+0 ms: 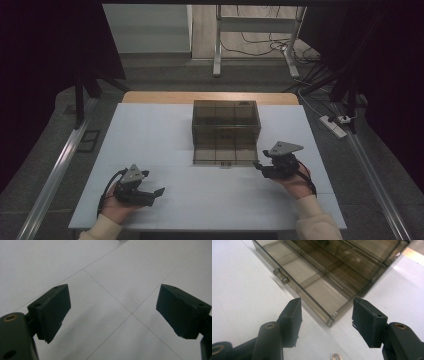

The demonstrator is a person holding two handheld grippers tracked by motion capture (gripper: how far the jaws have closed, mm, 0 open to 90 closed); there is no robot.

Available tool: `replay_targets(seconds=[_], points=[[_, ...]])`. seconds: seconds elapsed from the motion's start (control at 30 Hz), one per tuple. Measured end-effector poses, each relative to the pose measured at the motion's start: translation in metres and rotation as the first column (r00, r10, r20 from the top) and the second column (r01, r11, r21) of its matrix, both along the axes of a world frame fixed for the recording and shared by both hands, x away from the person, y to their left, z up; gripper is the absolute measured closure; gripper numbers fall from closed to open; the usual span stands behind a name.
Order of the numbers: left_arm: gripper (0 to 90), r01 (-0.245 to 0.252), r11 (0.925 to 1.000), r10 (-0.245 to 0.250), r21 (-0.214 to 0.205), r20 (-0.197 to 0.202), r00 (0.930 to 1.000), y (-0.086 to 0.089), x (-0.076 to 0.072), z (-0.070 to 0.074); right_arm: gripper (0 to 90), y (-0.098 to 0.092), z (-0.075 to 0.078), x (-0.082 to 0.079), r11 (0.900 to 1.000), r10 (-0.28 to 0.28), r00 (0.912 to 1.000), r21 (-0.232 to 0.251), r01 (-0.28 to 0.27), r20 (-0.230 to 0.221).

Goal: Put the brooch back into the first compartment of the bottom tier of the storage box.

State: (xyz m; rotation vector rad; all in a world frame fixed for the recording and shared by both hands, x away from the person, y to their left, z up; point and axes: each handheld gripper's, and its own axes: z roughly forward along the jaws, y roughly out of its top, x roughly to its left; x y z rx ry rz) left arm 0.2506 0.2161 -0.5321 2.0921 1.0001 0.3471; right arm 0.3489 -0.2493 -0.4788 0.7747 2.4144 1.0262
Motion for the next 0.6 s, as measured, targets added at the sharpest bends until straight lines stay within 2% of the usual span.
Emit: replay_targets(seconds=[0.37, 0.6], points=[[12.1, 0.0, 1.0, 0.0, -0.005, 0.002, 1.0, 0.0, 0.0, 0.0, 39.5, -0.017, -0.003, -0.003, 0.9971, -0.065, 0.9977, -0.04, 0.064, -0.021], [12.1, 0.003, 1.0, -0.003, -0.003, 0.0, 1.0, 0.001, 0.0, 0.0, 39.5, -0.029, -0.005, 0.003, 0.9926, -0.103, 0.9929, -0.071, 0.098, -0.061]])
